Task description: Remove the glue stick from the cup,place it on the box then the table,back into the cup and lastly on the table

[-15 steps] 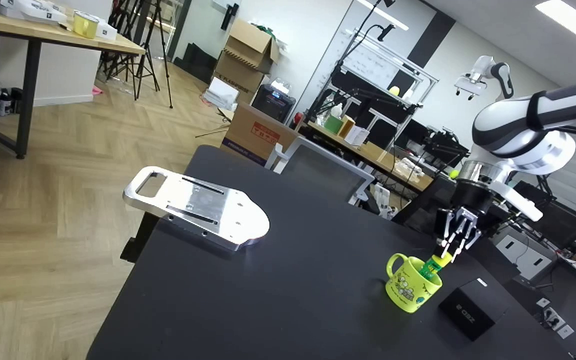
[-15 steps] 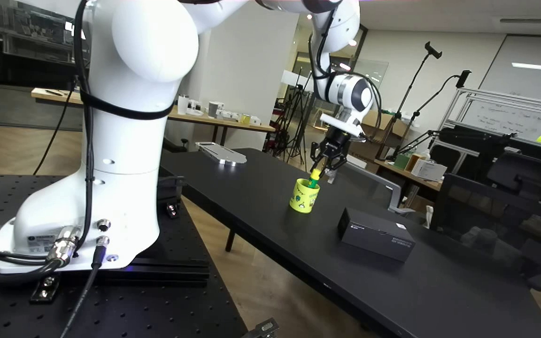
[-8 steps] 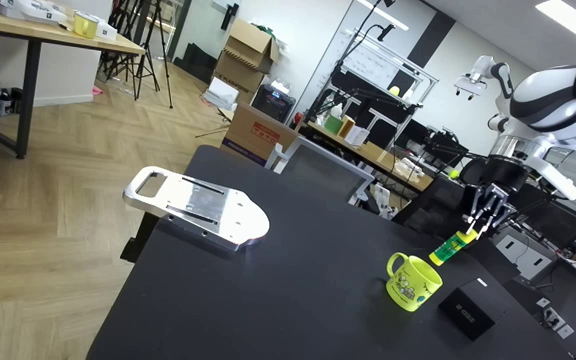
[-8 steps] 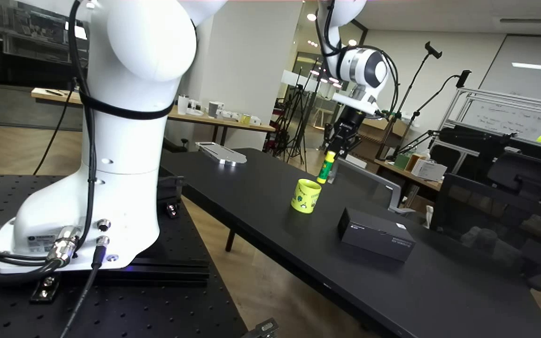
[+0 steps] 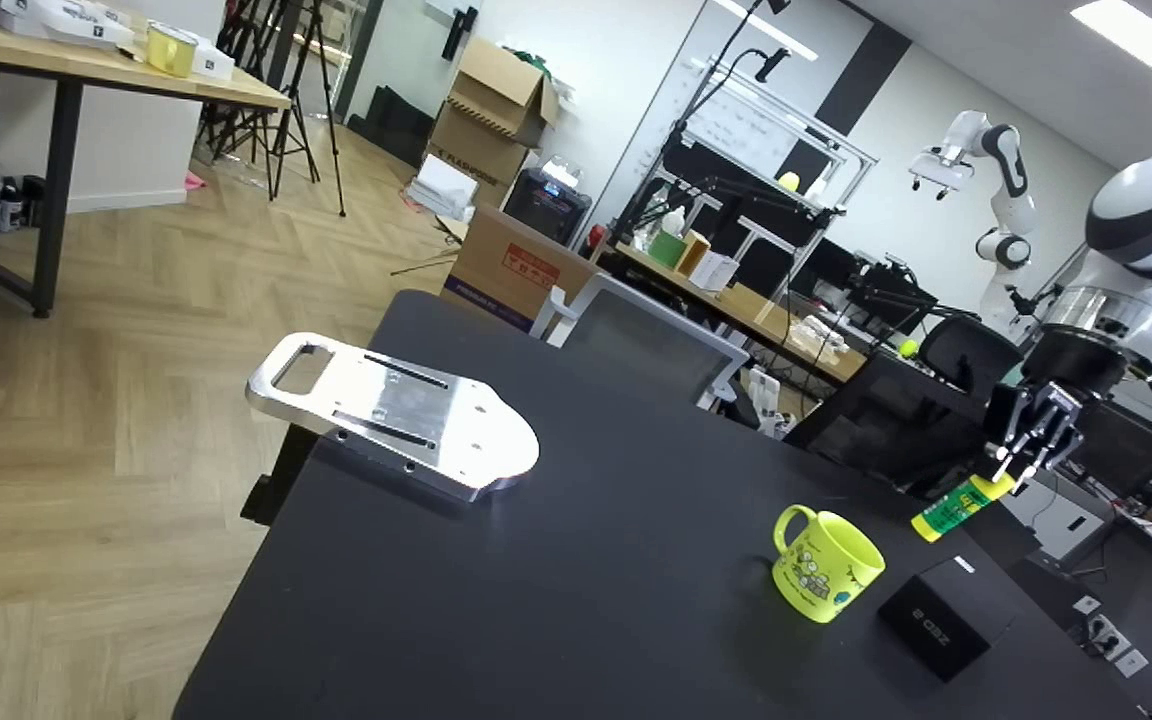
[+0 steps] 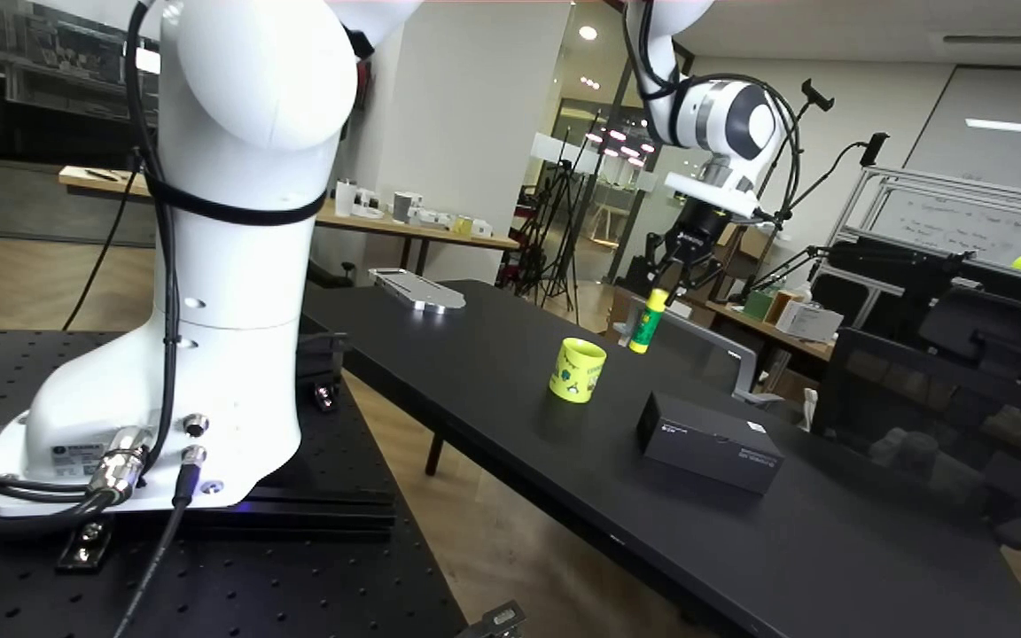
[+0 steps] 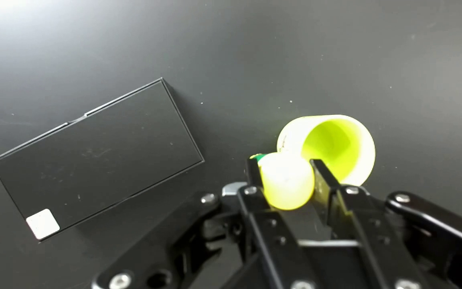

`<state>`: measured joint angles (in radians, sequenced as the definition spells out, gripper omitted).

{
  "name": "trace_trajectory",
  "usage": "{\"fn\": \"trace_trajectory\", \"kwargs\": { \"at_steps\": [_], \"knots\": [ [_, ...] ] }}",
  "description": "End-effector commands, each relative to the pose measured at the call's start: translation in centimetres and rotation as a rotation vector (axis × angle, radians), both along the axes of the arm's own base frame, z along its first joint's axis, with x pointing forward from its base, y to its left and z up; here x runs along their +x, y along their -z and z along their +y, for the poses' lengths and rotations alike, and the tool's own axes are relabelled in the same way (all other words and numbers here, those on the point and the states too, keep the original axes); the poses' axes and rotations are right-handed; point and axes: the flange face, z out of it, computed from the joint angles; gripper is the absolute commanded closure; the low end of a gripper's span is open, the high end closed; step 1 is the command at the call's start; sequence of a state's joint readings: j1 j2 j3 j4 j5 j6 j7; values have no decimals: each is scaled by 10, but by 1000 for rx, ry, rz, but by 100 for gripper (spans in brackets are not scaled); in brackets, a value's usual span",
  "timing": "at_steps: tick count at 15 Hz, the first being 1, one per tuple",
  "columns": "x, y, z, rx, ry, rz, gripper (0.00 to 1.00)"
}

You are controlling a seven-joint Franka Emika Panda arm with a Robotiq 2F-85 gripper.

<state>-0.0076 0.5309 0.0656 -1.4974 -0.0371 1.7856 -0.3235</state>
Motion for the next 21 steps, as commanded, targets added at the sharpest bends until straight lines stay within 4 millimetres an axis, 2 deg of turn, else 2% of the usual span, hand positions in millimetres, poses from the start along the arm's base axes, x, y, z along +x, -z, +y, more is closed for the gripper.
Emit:
{"fn": "trace_trajectory", "kwargs": {
  "at_steps": [1,5,9,12,18,19,20,21],
  "knots": [
    [2,-5,-39,25,26,-11,91],
    [5,-1,-82,41,57,-23,91],
    [9,15,-109,-11,63,-42,91],
    [14,29,-114,-14,61,-42,91],
    [18,58,-110,-27,52,-3,91],
    [19,59,-109,-26,49,-2,41],
    [20,54,-108,-31,48,-8,41],
    [20,52,-107,-33,44,-13,34]
  ]
}}
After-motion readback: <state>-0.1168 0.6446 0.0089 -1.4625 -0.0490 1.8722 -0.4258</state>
